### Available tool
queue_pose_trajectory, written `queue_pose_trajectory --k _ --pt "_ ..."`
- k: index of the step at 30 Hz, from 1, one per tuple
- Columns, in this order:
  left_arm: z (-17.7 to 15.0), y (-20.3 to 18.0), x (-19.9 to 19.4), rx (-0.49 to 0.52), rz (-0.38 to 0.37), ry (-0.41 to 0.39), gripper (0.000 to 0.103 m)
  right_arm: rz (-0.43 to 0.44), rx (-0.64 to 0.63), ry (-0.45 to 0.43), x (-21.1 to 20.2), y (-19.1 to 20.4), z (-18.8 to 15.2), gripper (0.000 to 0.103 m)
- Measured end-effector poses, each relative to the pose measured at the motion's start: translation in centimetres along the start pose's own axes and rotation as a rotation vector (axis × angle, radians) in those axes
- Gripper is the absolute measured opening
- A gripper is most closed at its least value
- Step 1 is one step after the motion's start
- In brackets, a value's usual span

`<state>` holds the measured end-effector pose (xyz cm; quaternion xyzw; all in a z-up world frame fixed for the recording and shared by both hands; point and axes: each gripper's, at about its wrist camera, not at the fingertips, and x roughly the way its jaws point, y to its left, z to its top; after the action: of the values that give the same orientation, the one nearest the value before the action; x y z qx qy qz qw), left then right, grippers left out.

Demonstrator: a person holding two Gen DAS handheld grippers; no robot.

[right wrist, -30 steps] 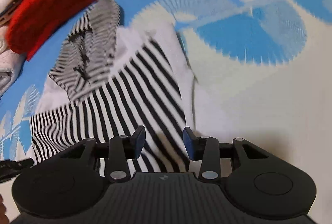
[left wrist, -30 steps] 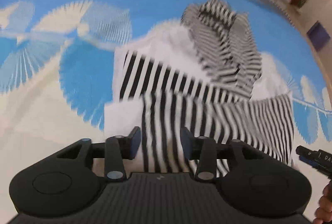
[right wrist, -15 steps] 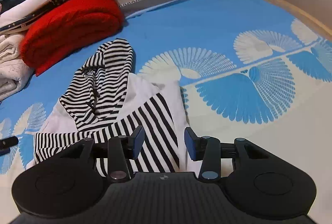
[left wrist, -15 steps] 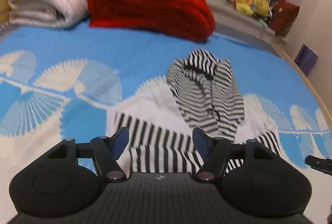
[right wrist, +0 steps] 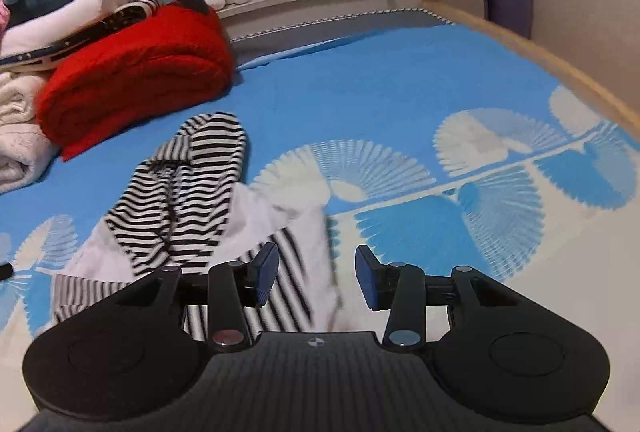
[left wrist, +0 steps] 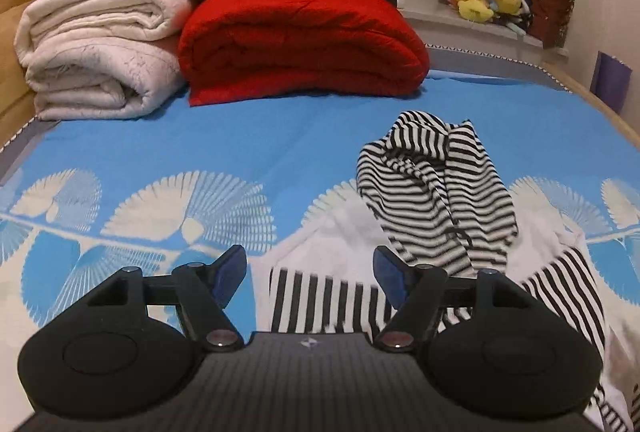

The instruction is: Fold small clothes

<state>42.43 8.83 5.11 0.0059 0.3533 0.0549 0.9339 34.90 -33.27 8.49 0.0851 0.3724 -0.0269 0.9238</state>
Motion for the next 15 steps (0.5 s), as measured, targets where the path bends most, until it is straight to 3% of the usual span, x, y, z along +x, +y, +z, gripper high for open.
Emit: queue_pose_trajectory --k 2,4,5,9,15 --pt "1.7 -0.2 2.0 -0.020 -0.008 0.022 0.050 -0.015 0.005 0.009 0.2 -0.3 0.1 0.044" --pt "3.7 -0.2 4.7 -0.059 -0.023 0.049 0.010 -0.017 0.018 0.023 0.5 -0.6 0.2 0.044" --pt "4.7 -0.4 6.3 -0.068 -0.031 0.068 0.005 -0.018 0.019 0.027 0.6 -0.7 0.2 0.044" --pt "7.8 -1.8 12.2 -0.019 -0.040 0.113 0.004 -0.014 0.022 0.047 1.1 -0.9 0.4 0.044" --pt "11.9 -3.4 20.2 -0.060 -0.103 0.160 0.005 -0.010 0.039 0.082 2.1 -1.1 0.8 0.044"
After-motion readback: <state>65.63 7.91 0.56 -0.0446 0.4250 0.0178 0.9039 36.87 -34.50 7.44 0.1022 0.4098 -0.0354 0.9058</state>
